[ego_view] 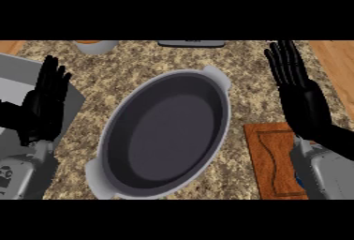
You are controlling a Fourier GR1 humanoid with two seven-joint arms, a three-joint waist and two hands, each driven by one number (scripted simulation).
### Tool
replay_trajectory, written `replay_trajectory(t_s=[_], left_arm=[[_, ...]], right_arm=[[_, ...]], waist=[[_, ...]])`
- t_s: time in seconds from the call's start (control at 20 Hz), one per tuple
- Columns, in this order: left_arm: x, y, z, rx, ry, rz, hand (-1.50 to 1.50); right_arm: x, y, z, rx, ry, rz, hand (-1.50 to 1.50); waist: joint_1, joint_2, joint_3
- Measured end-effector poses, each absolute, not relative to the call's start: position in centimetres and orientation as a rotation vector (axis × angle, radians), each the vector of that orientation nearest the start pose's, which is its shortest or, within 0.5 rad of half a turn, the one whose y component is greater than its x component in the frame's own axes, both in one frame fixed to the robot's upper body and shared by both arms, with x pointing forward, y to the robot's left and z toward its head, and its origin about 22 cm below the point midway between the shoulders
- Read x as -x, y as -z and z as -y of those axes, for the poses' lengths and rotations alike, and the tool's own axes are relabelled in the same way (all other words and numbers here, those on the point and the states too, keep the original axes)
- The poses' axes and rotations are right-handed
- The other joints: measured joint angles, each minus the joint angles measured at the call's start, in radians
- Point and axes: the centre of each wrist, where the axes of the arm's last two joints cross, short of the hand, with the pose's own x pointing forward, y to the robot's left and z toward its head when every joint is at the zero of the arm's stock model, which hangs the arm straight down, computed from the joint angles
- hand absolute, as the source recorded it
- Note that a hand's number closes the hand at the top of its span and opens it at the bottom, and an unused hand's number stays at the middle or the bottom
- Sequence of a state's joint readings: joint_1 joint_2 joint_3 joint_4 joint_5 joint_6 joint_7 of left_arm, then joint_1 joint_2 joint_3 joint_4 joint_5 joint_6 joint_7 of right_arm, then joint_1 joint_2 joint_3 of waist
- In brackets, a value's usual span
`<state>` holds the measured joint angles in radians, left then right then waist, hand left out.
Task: Pick the can from the cutting board and place it in the pot
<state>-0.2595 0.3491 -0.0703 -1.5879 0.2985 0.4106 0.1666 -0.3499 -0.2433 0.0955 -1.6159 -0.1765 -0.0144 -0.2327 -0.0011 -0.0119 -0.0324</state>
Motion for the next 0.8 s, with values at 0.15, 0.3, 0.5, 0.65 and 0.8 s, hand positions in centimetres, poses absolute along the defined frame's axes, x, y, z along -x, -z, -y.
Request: replay_trajectory(t_s=[0.15, 0.3, 0.5, 0.65, 0.8], left_arm=[[-29.7, -9.1, -26.8, -0.175, -0.183, 1.673, 0.00], [-29.8, -9.7, -27.3, -0.199, -0.149, 1.728, 0.00], [-29.6, -9.6, -27.1, -0.176, -0.120, 1.747, 0.00], [-29.4, -9.2, -27.0, -0.155, -0.100, 1.754, 0.00], [-29.3, -9.0, -27.2, -0.142, -0.085, 1.762, 0.00]], right_arm=[[-30.7, -12.1, 25.9, -0.234, -0.310, 2.114, 1.50], [-30.4, -12.6, 30.3, -0.359, -0.407, 2.060, 1.50], [-29.2, -14.3, 38.3, -0.057, -0.592, 1.995, -1.50], [-27.3, -13.8, 43.0, -0.026, -0.690, 1.993, -1.50], [-25.7, -14.4, 46.5, 0.051, -0.747, 2.008, -1.50]], waist=[[-0.006, 0.007, 0.017], [-0.018, 0.013, 0.028], [-0.038, 0.022, 0.033], [-0.034, 0.023, 0.037], [-0.025, 0.022, 0.039]])
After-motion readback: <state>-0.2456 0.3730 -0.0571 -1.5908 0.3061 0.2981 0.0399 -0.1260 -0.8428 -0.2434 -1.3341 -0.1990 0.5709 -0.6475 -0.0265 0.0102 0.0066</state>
